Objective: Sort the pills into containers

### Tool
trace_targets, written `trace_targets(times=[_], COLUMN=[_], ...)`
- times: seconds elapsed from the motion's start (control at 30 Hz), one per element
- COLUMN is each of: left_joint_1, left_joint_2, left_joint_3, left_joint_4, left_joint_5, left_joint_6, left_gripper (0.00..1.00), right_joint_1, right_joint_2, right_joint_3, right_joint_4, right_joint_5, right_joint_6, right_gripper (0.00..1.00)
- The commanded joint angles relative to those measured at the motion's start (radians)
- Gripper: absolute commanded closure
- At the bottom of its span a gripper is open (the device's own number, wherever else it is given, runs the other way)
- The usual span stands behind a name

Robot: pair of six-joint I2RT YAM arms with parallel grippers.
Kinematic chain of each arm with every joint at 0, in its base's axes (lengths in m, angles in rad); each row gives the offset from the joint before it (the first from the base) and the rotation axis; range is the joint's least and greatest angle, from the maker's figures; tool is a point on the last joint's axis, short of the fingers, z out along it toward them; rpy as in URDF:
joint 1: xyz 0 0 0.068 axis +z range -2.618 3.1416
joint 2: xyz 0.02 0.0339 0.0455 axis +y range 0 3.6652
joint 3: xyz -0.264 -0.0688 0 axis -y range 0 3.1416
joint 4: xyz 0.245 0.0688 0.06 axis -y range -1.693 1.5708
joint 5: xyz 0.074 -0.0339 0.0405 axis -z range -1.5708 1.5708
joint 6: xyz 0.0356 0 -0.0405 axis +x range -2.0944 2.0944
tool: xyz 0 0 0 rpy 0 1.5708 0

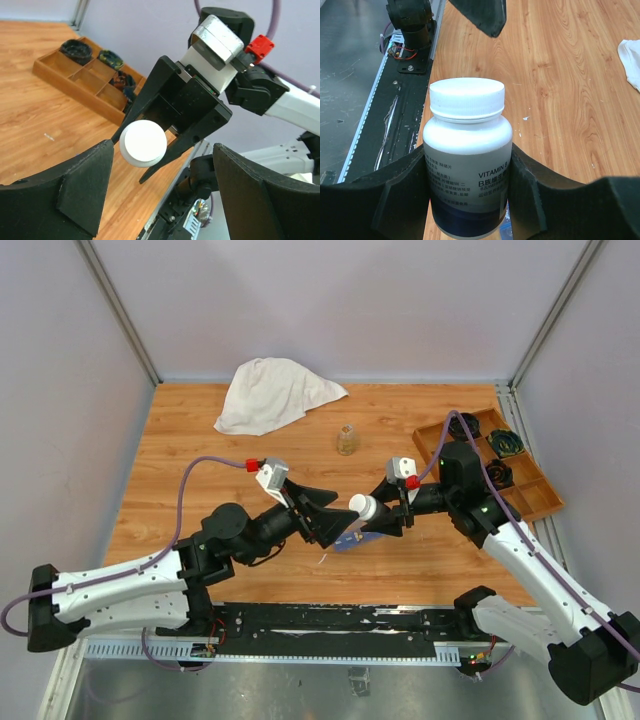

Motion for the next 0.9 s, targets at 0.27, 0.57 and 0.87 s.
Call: trace_targets(times=[0.27,0.57,0.87], left_joint_1=[-0.080,-0.080,-0.080], left_joint_2=[0.188,0.227,0.234], left_joint_3=[0.219,0.248,0.240], left_joint_4=[-0.200,-0.220,-0.219], left_joint_5=[-0.243,-0.192,-0.140], left_joint_6=[0.061,0.068,0.066], left_gripper=[0.28,0.43,0.67], right_joint_1=[-0.022,-0.022,-0.022], right_joint_2=[-0.005,-0.006,-0.008], right_joint_3=[0.016,0.015,0.015], right_joint_4=[0.016,0.015,0.015], right_joint_5=[-0.001,-0.002,-0.003], right_joint_6=[-0.012,-0.011,-0.011], right_gripper=[0.98,0.98,0.98])
